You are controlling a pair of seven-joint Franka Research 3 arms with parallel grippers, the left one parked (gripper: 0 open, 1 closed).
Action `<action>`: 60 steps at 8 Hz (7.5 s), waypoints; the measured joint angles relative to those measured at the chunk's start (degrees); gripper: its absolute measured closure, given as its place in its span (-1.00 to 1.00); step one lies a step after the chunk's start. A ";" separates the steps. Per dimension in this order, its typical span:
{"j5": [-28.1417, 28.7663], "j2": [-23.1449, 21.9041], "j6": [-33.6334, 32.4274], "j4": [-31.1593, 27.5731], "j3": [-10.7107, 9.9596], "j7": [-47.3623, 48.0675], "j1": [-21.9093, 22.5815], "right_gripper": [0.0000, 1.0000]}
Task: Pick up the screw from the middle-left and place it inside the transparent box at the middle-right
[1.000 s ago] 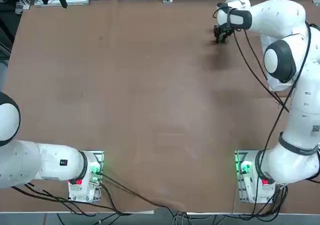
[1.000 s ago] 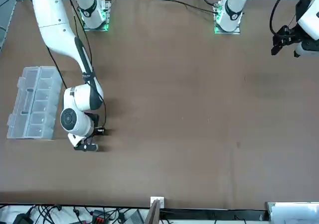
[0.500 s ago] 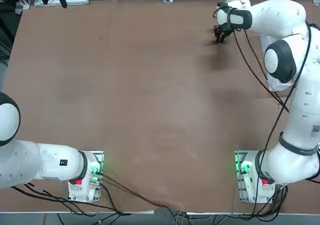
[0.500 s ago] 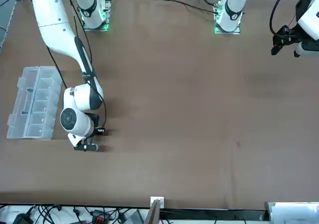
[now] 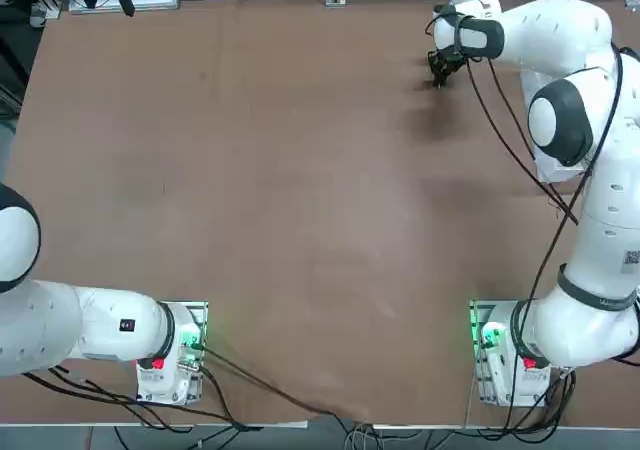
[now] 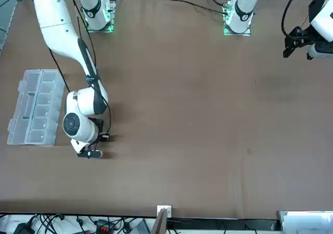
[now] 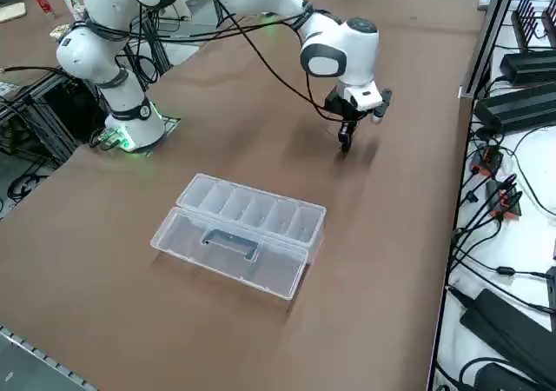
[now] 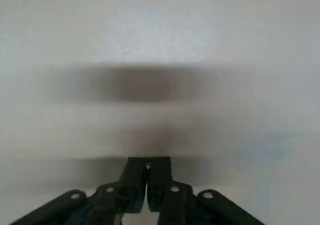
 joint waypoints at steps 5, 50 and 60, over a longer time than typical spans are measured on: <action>0.36 -0.29 0.12 0.30 -0.12 0.20 -0.12 0.88; 1.13 -41.20 -40.71 2.08 1.46 -19.28 -15.95 -1.00; 1.07 -48.63 -41.83 -4.65 -0.75 -13.24 -10.53 -1.00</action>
